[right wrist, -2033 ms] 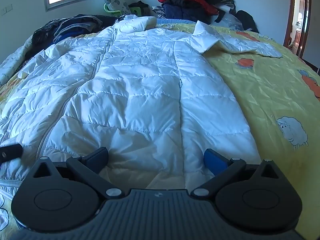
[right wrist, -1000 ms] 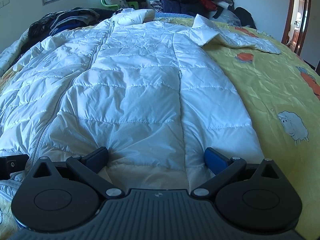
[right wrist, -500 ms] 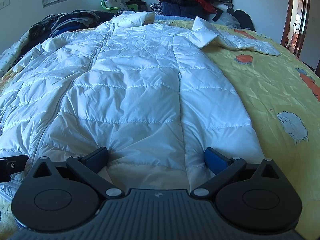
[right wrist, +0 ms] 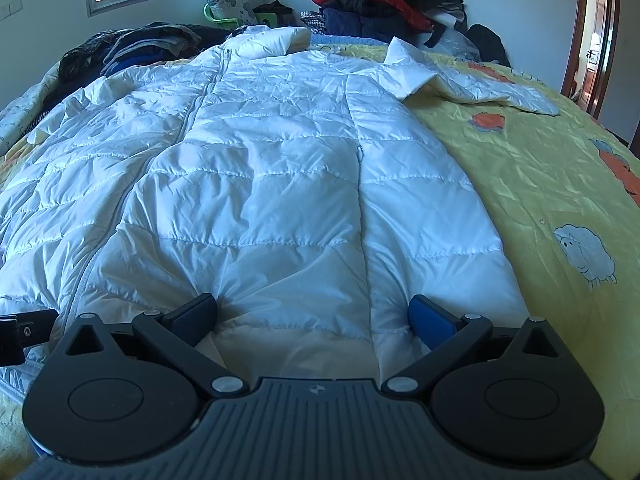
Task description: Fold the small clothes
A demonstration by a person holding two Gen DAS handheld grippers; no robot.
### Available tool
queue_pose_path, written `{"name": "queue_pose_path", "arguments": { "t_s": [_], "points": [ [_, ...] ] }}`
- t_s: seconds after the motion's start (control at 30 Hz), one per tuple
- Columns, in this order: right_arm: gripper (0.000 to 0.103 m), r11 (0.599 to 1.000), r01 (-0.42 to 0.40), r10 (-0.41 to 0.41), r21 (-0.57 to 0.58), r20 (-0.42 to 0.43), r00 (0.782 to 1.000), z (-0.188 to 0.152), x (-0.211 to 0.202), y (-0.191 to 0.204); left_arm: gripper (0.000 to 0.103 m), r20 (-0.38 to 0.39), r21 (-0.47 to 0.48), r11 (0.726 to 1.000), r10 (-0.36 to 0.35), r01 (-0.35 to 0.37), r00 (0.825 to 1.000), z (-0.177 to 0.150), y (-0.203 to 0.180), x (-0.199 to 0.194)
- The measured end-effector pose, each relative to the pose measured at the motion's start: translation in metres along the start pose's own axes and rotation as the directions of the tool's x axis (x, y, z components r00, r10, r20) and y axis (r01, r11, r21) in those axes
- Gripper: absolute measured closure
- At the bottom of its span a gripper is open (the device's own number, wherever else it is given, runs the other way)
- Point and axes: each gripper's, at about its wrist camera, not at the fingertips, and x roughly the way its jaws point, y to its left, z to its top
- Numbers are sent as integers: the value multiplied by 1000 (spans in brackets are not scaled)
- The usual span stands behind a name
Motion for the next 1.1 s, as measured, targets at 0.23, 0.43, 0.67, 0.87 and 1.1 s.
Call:
{"name": "queue_pose_path", "arguments": {
  "t_s": [0.23,0.43,0.67,0.87,1.1],
  "points": [
    [0,1000,0,0,0,1,1000,-1,0,0,0,1,1,1000,1,-1,1000,0,0,0],
    [0,1000,0,0,-1,5,1000,-1,-1,0,0,2,3,1000,2,-2,1000,0,0,0],
    [0,1000,0,0,-2,7,1000,-1,-1,0,0,1,4,1000,2,-2,1000,0,0,0],
    [1,999,-39,39,2,6,999,6,-8,-7,0,-15,1,1000,-21,21,1000,18,8,-9],
    [1,991,-99,118,-90,229,966,55,-28,-32,0,243,-29,999,-34,42,969,78,23,-30]
  ]
}}
